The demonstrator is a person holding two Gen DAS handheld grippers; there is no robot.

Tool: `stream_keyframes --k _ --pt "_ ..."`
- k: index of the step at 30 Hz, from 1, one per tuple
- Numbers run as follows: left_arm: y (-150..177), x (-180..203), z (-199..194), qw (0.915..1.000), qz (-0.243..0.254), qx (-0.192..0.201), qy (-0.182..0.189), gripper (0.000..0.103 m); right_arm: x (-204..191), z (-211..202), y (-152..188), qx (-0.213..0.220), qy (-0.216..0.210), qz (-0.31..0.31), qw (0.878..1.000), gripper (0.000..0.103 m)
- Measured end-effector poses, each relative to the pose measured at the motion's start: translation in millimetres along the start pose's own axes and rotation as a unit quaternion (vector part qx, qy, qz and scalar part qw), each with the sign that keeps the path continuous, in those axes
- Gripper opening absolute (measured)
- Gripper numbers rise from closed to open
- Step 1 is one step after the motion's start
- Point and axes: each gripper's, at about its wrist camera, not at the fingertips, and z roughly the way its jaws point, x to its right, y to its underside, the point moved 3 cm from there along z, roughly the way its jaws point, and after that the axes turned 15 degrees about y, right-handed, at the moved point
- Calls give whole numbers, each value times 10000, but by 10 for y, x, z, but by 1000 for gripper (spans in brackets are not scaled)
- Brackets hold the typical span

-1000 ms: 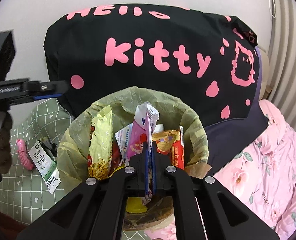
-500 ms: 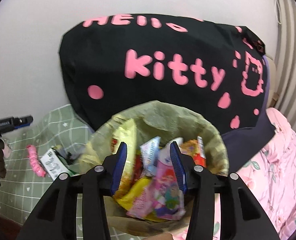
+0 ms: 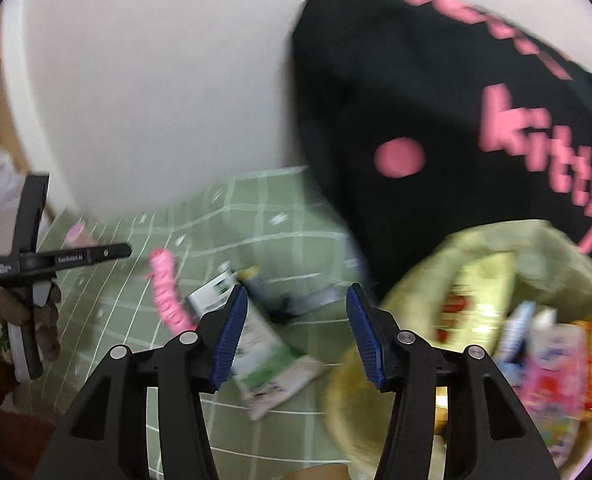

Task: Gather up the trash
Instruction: 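Grasp the green-white milk carton with the left gripper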

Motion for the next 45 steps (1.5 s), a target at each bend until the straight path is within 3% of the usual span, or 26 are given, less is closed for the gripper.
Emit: stream_keyframes --k 8,12,16,19,23,27,30,33,35,39,41,45 --pt "128 18 -106 9998 135 -117 -33 37 -424 510 203 -626 -353 -377 9967 49" --pt "197 27 -111 9997 143 -186 31 37 -444 665 255 -747 -153 -430 9962 49" --pt "271 13 -102 9995 109 -270 99 37 -404 787 299 -901 -140 -326 9953 49" --pt "316 -9 -135 9994 142 -303 80 37 -377 880 351 -1089 -419 -52 9932 49" --pt "311 -50 -153 9994 106 -300 111 37 -438 890 440 -1203 -469 51 9916 49" --pt "285 -53 -98 9991 67 -330 250 37 -616 795 551 -1407 -1087 316 9836 49" --pt "262 -28 -2 9983 75 -389 439 37 -853 691 648 -1534 -1514 103 9764 49" --pt "265 38 126 9957 83 -489 777 37 -991 555 691 -1403 -1298 -223 9813 49" --pt "271 132 219 9917 61 -594 1135 37 -936 447 718 -1323 -921 -191 9867 49" --pt "301 470 433 9832 151 -891 1584 49 -663 221 850 -1259 -173 -176 9917 49" --pt "352 684 568 9822 383 -1147 1437 54 -516 135 951 -1289 73 -213 9914 49" --pt "486 1004 940 9789 1044 -1703 430 59 -149 42 1148 -1262 371 -62 9913 49"
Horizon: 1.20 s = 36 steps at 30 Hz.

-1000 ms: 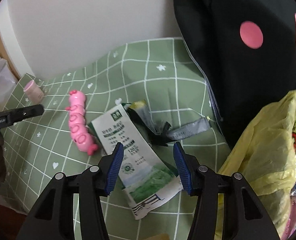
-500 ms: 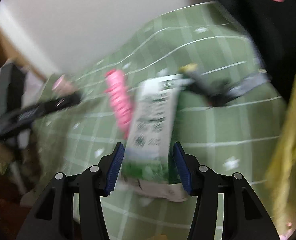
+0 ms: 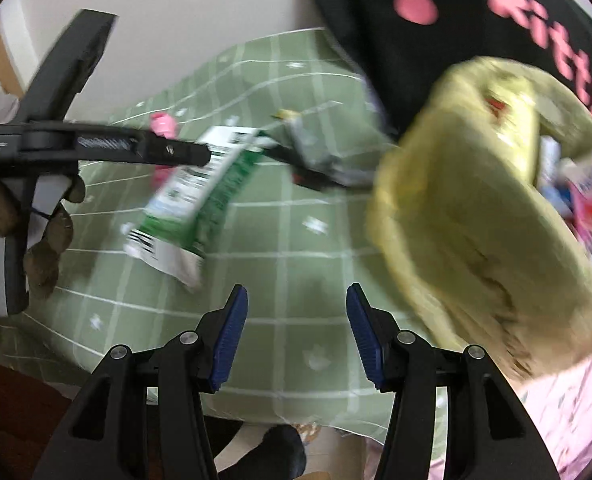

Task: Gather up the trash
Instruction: 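Grasp the green-white milk carton with the left gripper, then grasp the black-grey wrapper with the right gripper while the left gripper holds the milk carton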

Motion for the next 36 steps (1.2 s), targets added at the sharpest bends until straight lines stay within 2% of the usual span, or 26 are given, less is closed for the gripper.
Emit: stream_keyframes --k 1,4,6,10,12,15,17,22,25,29,32,36 --pt "-22 33 39 10000 -34 -15 -28 64 54 15 31 -21 -2 72 10000 49" --pt "-107 99 188 9995 -204 -109 -230 69 152 23 147 57 -143 180 9997 49" --pt "-201 110 261 9988 -300 -77 -368 70 148 9 211 153 -62 38 9999 49" --pt "-342 137 459 9968 -398 -264 -635 69 164 -8 319 248 -315 -94 9992 49" --pt "-383 167 510 9959 -397 -310 -746 69 184 9 357 240 -306 -173 9991 49" --pt "-384 241 509 9952 -398 -258 -861 57 226 -9 373 302 -392 -199 9986 49" --pt "-359 285 477 9954 -422 -249 -822 56 266 -11 370 329 -445 -155 9983 49" --pt "-187 362 152 9977 -415 49 -527 56 254 12 232 411 -586 -97 9974 49" --pt "-43 347 -224 9978 -394 497 -214 56 176 30 66 512 -676 -121 9963 49" --pt "89 231 -658 9923 -264 1100 -510 56 12 88 -183 671 -627 -299 9953 49" --pt "175 2 -886 9891 -444 1256 -632 56 -111 141 -381 793 -557 -397 9945 49" --pt "344 -314 -1107 9843 -713 1435 -746 56 -339 290 -675 922 -238 -716 9929 49"
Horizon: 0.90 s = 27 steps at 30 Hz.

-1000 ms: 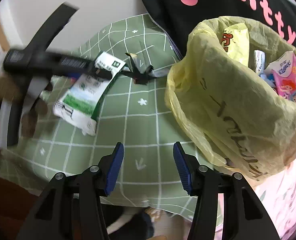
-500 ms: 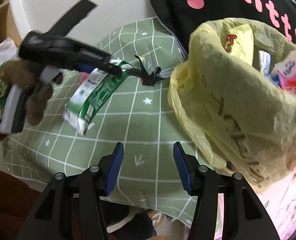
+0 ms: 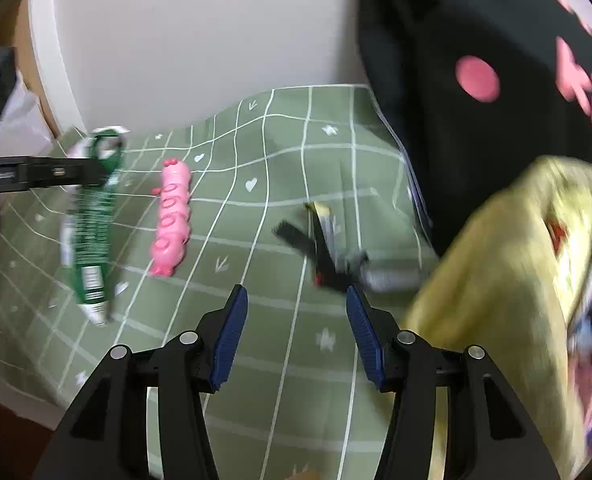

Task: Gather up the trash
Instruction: 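Grasp the black-grey wrapper with the right gripper while the left gripper holds the milk carton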

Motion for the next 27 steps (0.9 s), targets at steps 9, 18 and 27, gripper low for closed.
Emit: stream_keyframes --k 9,18,27 --pt "81 -387 -286 9996 -208 190 -68 56 54 565 -176 -616 -47 562 9965 49" --pt "107 -476 -206 9992 -364 163 26 56 -220 169 -40 -574 -1147 655 9896 49" --pt "101 -467 -96 9993 -350 16 134 56 -94 218 211 -700 -571 452 9949 49"
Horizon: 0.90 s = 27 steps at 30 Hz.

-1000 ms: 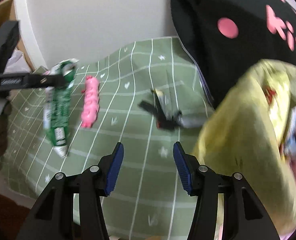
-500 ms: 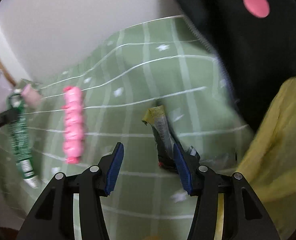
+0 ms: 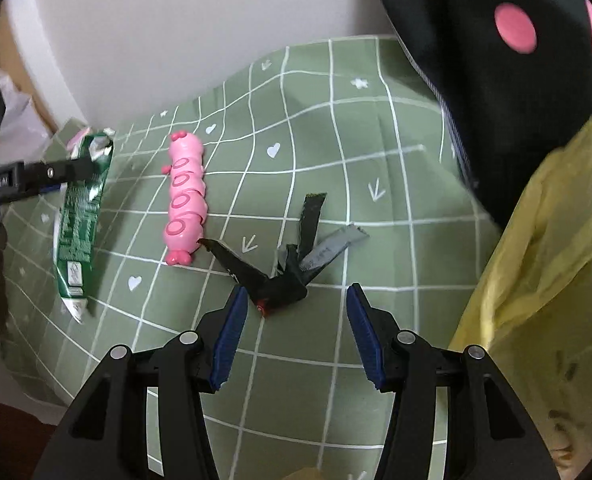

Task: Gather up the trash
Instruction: 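Grasp the black-grey wrapper with the right gripper while the left gripper holds the milk carton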

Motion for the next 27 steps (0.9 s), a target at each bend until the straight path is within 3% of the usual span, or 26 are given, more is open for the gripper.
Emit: stream_keyframes --k 9,14,18,21,24,26,27 --pt "-11 -18 31 10000 -27 -67 25 56 -63 221 -37 -262 137 144 9995 49" --pt "-15 -16 33 10000 -18 -68 19 56 -82 218 13 -70 42 -10 10000 49" --pt "-12 -15 14 10000 11 -54 -30 56 -205 173 2 -3 472 -442 9979 49" --pt "-11 3 -10 10000 46 -37 -56 56 -287 158 -61 140 367 -414 9984 49" --pt "-23 24 -35 9999 103 -9 -89 56 -267 268 -103 -54 186 -182 9996 48" --pt "-22 45 -68 9998 149 16 -113 56 -199 247 -135 -1 13 65 10000 20" --pt "-25 53 -84 9998 169 36 -117 56 -184 226 -155 -7 -57 108 9999 18"
